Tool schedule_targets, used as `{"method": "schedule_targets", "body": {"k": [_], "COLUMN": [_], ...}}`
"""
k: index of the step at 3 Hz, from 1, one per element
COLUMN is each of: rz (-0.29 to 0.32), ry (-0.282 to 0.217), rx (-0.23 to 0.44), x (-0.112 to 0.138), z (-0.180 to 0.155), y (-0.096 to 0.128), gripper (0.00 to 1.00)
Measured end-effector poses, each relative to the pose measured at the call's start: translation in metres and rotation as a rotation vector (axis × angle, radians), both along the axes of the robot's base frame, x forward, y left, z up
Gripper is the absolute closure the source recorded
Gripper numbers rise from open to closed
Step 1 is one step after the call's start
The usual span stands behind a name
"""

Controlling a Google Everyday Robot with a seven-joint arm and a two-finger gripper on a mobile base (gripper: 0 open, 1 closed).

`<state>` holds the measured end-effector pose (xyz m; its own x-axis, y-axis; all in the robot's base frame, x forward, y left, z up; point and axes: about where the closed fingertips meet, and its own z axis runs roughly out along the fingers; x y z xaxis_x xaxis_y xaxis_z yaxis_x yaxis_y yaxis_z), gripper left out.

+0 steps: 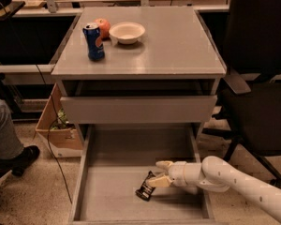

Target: Place rxbar chocolate into middle drawer

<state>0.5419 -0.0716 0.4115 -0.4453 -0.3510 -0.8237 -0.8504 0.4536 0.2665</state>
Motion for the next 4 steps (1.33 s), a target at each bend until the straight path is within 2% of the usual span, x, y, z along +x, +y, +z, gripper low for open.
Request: {"method": "schedule_targets", "body": {"k": [1,2,3,4], "rz": [-0.007,0.004,0.006,-0.028], "ry": [0.005,0.013,0.011,-0.03], "rx": [0.026,0.025,-0.028,-0.099], "x": [-0.006,-0.022,-0.037,-0.041], "z": [0.015,0.053,0.102,0.173], "y": [-0.012,-0.044,-0.072,-0.1], "gripper": [0.0,0.0,0.0,0.0]}}
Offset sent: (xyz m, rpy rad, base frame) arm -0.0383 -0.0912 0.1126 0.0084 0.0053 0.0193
